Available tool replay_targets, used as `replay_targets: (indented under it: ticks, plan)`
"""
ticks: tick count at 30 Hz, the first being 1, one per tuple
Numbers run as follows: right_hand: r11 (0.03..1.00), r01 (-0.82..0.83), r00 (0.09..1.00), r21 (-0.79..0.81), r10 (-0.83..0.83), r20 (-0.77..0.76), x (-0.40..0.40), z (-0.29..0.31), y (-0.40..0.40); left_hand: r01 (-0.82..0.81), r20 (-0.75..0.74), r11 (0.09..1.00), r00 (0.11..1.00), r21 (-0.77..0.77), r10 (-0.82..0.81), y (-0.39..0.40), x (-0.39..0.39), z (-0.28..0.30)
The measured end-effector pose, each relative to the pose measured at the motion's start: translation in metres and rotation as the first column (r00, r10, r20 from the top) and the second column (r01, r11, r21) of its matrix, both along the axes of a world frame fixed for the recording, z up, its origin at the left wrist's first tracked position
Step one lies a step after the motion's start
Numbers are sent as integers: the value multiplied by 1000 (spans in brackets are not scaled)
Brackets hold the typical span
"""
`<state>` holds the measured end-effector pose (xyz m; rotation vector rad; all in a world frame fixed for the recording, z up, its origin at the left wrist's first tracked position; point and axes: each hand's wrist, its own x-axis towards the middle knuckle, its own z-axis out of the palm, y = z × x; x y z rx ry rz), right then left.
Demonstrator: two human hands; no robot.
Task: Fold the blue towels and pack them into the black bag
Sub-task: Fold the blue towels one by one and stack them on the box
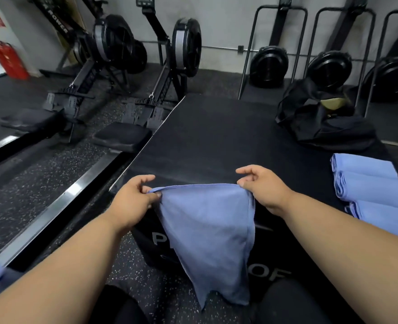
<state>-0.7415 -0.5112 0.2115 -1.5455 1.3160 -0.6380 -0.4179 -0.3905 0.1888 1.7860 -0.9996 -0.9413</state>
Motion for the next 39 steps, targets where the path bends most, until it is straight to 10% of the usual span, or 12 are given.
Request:
replay_targets:
  ticks: [14, 21, 25, 29, 35, 39]
  plan:
    - [928, 248, 859, -279, -77, 507, -30, 170, 73, -122, -443, 906, 893, -405, -77, 61, -43, 179]
    - [998, 25, 982, -52, -15, 190, -27, 98, 128, -42, -436, 905, 885, -422, -163, 63, -90, 222]
    - [984, 148, 883, -101, -86, 461, -26, 140, 119, -206, -556, 835, 820, -509, -137, 51, -69, 253]
    - [997, -28, 940, -74, 51, 338, -10, 121, 149, -49, -225, 991, 974, -126, 19, 93, -72, 185]
    - [990, 134, 890, -52, -98, 445, -18, 148, 125, -259, -491, 946, 861, -194, 135, 80, -71, 175]
    - [998, -38, 990, -50, 45, 135, -25, 130, 155, -115, -385, 993, 915, 36, 120, 103, -71, 145]
